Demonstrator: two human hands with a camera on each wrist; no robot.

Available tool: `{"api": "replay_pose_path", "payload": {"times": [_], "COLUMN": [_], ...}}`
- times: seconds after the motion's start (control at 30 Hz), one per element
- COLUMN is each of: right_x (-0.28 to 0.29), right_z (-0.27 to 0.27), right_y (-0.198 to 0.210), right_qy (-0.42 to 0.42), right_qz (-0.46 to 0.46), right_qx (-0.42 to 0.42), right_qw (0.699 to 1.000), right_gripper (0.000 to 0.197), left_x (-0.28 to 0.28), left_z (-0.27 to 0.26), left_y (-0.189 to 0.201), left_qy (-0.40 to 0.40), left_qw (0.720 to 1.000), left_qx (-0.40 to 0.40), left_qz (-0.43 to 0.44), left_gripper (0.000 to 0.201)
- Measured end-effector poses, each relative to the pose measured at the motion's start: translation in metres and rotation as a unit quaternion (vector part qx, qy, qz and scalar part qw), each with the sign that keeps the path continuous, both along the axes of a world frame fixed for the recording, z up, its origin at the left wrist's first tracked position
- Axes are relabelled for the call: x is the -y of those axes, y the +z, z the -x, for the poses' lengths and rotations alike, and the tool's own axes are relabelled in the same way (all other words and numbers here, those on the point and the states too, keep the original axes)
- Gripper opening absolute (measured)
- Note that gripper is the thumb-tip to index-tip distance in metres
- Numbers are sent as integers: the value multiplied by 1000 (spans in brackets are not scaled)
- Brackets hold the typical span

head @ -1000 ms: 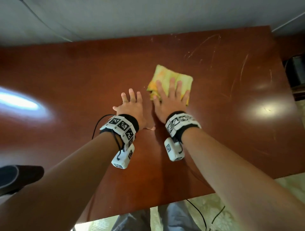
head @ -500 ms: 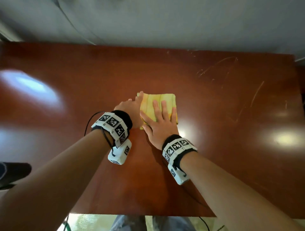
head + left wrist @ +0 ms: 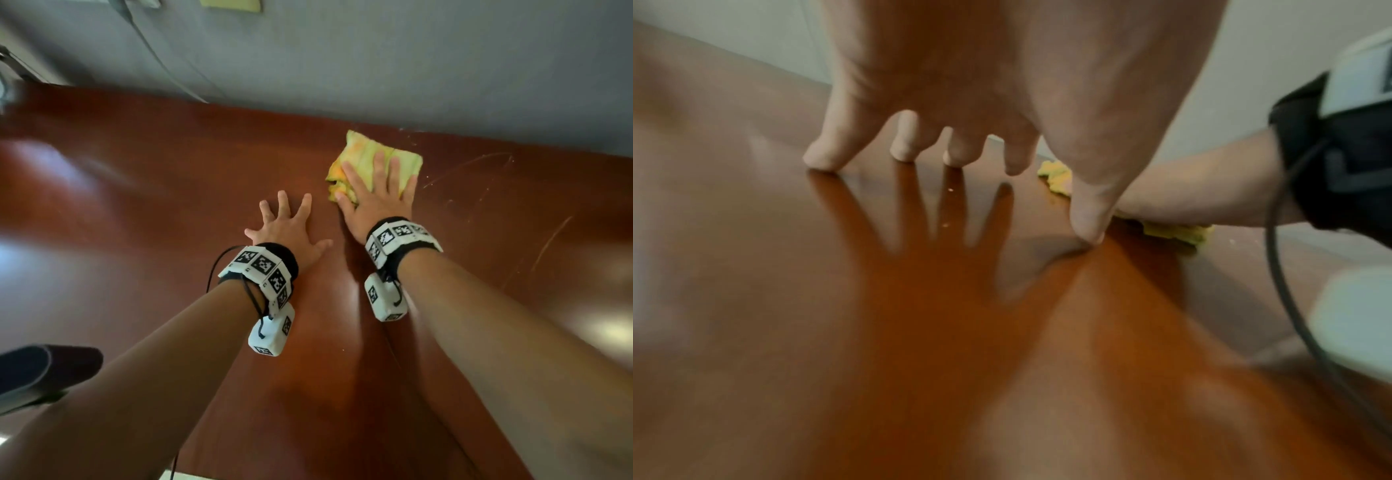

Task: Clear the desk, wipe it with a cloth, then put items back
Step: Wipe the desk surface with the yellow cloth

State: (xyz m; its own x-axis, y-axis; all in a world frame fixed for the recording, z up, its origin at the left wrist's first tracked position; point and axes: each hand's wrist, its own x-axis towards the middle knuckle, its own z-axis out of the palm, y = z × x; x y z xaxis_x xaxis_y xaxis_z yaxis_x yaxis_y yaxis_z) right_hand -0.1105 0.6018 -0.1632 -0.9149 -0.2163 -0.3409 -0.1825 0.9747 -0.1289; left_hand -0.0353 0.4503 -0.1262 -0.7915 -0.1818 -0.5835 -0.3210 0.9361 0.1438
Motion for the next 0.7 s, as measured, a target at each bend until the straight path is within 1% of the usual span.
{"api": "replay_pose_path", "payload": {"times": [0.1, 0.2, 0.3, 0.37, 0.43, 0.5, 0.57, 0.7], "right_x": [-14, -5, 27, 42, 40, 27, 11, -15], "right_z": [21, 15, -9, -21, -19, -11, 5, 35], "right_y": [0, 0, 0, -1, -2, -3, -3, -1], "right_qy": [-36, -45, 8, 29, 45, 66, 45, -58], "right_qz": [-6, 0, 33, 47, 39, 25, 16, 11], "right_qx": [-2, 1, 0, -8, -12, -17, -17, -5], "right_qw": [999, 999, 999, 998, 998, 997, 999, 998], "right_gripper": [61, 59, 56, 54, 53, 54, 55, 64], "left_x": [-11, -10, -7, -4, 0, 3, 5, 7], "left_z": [6, 8, 9, 8, 8, 8, 9, 14], "left_y": [-1, -1, 0, -1, -3, -3, 0, 8], "left_qy": [22, 12, 4, 5, -5, -12, -14, -9], "left_qw": [1000, 1000, 999, 1000, 1000, 999, 999, 997], "left_qx": [12, 19, 28, 29, 27, 41, 51, 70], "left_qz": [9, 16, 16, 8, 7, 5, -1, -8], "left_gripper": [85, 82, 82, 84, 88, 93, 96, 97]}}
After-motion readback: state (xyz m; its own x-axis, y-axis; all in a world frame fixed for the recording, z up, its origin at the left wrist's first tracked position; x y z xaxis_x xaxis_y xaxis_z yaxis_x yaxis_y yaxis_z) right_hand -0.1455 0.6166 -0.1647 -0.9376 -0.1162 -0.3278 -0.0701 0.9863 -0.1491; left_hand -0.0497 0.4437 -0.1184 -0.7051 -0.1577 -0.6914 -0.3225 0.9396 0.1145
